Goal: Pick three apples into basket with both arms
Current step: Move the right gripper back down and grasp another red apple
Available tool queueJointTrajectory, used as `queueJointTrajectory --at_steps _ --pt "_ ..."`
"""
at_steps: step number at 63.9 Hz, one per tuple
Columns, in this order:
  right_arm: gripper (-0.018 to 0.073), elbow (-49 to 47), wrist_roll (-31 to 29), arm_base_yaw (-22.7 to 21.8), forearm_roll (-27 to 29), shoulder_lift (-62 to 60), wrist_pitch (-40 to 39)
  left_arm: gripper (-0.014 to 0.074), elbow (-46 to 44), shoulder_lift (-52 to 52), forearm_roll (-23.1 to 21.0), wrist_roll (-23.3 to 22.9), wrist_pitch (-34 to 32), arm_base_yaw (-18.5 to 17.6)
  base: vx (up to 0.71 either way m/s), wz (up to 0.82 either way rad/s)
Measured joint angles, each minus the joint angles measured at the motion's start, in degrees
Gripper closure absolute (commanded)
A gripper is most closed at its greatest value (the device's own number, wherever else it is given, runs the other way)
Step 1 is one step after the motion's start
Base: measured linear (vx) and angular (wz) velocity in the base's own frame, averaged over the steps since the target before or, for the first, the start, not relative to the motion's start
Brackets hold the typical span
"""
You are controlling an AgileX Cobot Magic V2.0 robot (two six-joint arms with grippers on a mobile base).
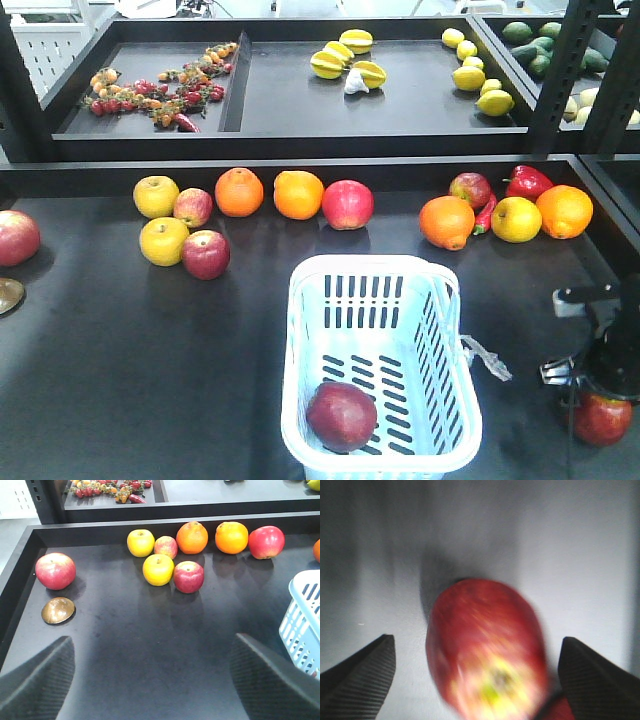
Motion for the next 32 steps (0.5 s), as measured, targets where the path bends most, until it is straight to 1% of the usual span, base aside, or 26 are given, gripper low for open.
queueJointTrajectory --at_steps 8,14,20,30,32 --pt "-0.0039 0.0 0.0 -0.1 -0.3 3.3 -0.8 0.0004 0.0 0.0 0.0 0.0 0.0 0.0 0.00 0.00" --pt "0.0002 0.0 0.0 -0.1 -0.3 4.7 -0.8 0.0004 0.0 0.0 0.0 0.0 0.0 0.0 0.00 0.00" --pt "0.0074 0.0 0.0 -0.1 -0.3 5.0 -0.8 0.0004 0.0 0.0 0.0 0.0 0.0 0.0 0.00 0.00" --pt "0.0246 -0.1 0.0 -0.1 -0.3 5.0 -0.7 0.0004 0.0 0.0 0.0 0.0 0.0 0.0 0.00 0.00" --pt "0.0265 -0.1 0.0 -0.1 -0.3 5.0 -0.6 0.0004 0.0 0.0 0.0 0.0 0.0 0.0 0.00 0.00"
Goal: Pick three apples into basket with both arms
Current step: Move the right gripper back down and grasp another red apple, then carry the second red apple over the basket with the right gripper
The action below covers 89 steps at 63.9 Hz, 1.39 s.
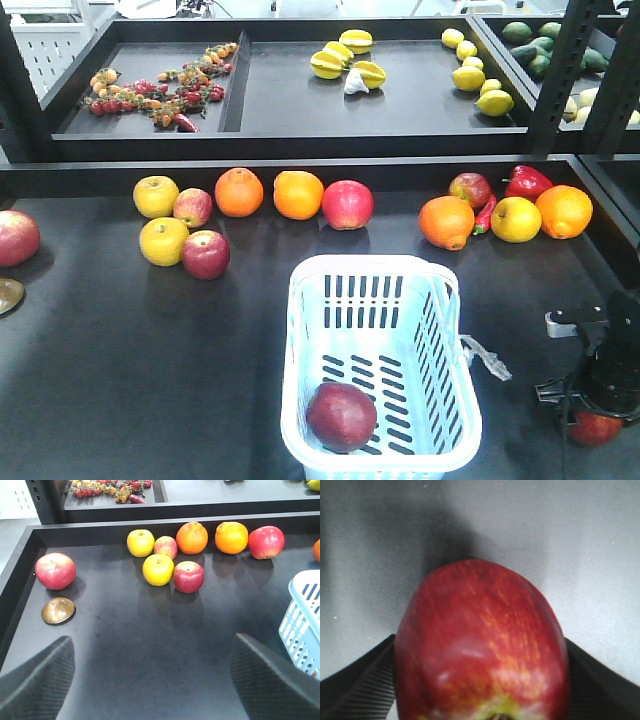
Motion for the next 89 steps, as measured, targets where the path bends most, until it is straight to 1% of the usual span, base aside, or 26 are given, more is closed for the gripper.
queueJointTrajectory --at_steps 3,10,24,34,41,48,60,68,78,89 --pt "0.0298 -0.1 0.0 0.0 0.0 0.0 0.1 0.0004 0.0 0.0 0.0 0.0 0.0 0.0 0.00 0.00" --pt "0.0332 -0.1 0.0 0.0 0.1 -0.9 0.4 0.0004 0.0 0.0 0.0 0.0 0.0 0.0 0.00 0.00" --pt "0.0326 -0.1 0.0 0.0 0.2 -6.9 1.5 0.0004 0.0 0.0 0.0 0.0 0.0 0.0 0.00 0.00" --pt "0.0323 -0.1 -0.2 0.0 2.9 -14.0 3.0 0.0004 0.0 0.0 0.0 0.0 0.0 0.0 0.00 0.00" --pt "0.0321 -0.1 -1.2 1.0 4.7 -20.0 4.2 0.0004 0.0 0.0 0.0 0.0 0.0 0.0 0.00 0.00" --pt "0.0320 -0.1 -2.3 4.5 5.1 -25.7 5.6 0.0004 0.0 0.0 0.0 0.0 0.0 0.0 0.00 0.00" --pt "0.0319 0.1 -3.2 13.7 5.3 -33.7 8.8 0.0004 0.0 0.0 0.0 0.0 0.0 0.0 0.00 0.00" --pt "0.0316 0.1 -3.2 21.2 5.5 -37.7 13.1 0.0004 0.0 0.0 0.0 0.0 0.0 0.0 0.00 0.00" --pt "0.0314 0.2 -3.2 30.1 6.6 -39.9 17.2 0.0004 0.0 0.0 0.0 0.0 0.0 0.0 0.00 0.00" --pt "0.0313 0.2 -3.3 38.8 8.0 -39.4 15.5 0.0004 0.0 0.0 0.0 0.0 0.0 0.0 0.00 0.00"
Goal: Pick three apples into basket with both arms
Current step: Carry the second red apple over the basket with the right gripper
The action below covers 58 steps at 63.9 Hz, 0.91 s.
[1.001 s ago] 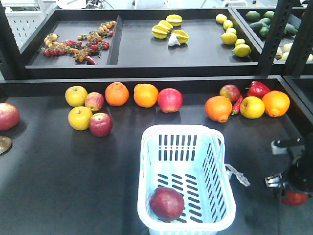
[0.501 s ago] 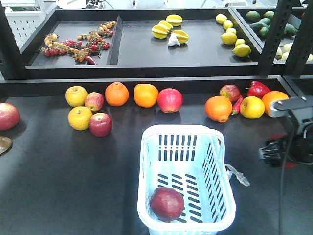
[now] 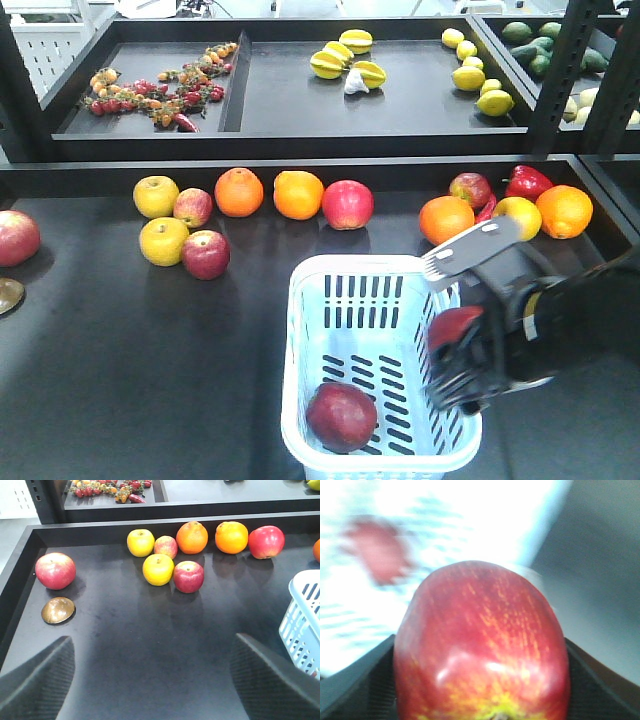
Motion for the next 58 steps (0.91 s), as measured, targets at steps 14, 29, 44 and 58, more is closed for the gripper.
queueJointTrajectory --at_steps 14,29,44,58 --pt "0.0212 0.0 0.0 4.6 0.1 5.2 -7.7 0.0004 0.0 0.0 0.0 0.0 0.0 0.0 0.00 0.00" --pt "-0.0036 0.0 0.0 4.8 0.1 10.9 -9.3 0.0004 0.0 0.0 0.0 0.0 0.0 0.0 0.00 0.00" --pt "-0.0159 0.0 0.1 4.8 0.1 11.4 -10.1 0.0004 0.0 0.0 0.0 0.0 0.0 0.0 0.00 0.00" --pt "-0.0134 0.0 0.7 4.8 -0.2 11.2 -9.6 0.0004 0.0 0.0 0.0 0.0 0.0 0.0 0.00 0.00"
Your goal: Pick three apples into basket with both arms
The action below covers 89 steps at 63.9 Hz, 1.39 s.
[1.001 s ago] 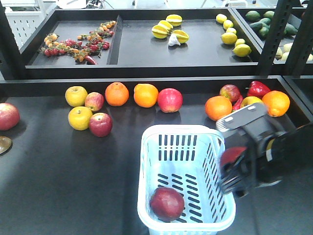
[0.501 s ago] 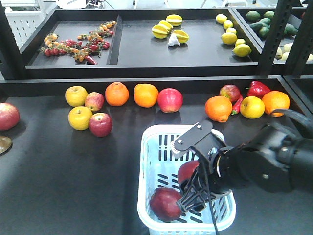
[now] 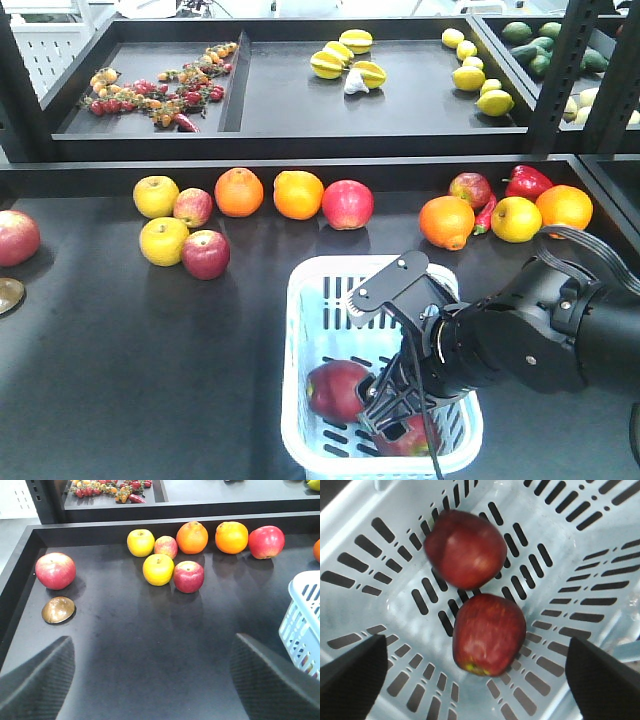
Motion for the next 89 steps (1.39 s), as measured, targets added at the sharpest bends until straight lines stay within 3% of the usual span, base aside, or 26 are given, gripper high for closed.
queueJointTrajectory --at_steps 13,20,29,48,56,76,89 --pt "-0.0116 -0.1 6.0 -0.6 -6.8 -3.3 7.4 0.0004 0.0 0.0 0.0 0.0 0.0 0.0 0.00 0.00" --pt "-0.0113 -0.1 10.3 -4.9 -9.8 -6.4 11.0 0.0004 0.0 0.0 0.0 0.0 0.0 0.0 0.00 0.00" --pt "-0.0110 -0.1 11.1 -16.2 -10.8 -9.3 12.9 0.0004 0.0 0.0 0.0 0.0 0.0 0.0 0.00 0.00" --pt "-0.0095 -0.1 8.7 -46.4 -9.9 -4.6 13.8 0.0004 0.0 0.0 0.0 0.0 0.0 0.0 0.00 0.00" --pt "-0.0090 -0.1 8.3 -54.6 -7.9 -0.8 14.0 0.0004 0.0 0.0 0.0 0.0 0.0 0.0 0.00 0.00" --pt "-0.0074 -0.1 7.1 -61.9 -6.0 7.2 14.0 0.0004 0.0 0.0 0.0 0.0 0.0 0.0 0.00 0.00" --pt "-0.0071 4.3 7.3 -63.2 -6.0 8.4 8.1 0.0004 0.0 0.0 0.0 0.0 0.0 0.0 0.00 0.00"
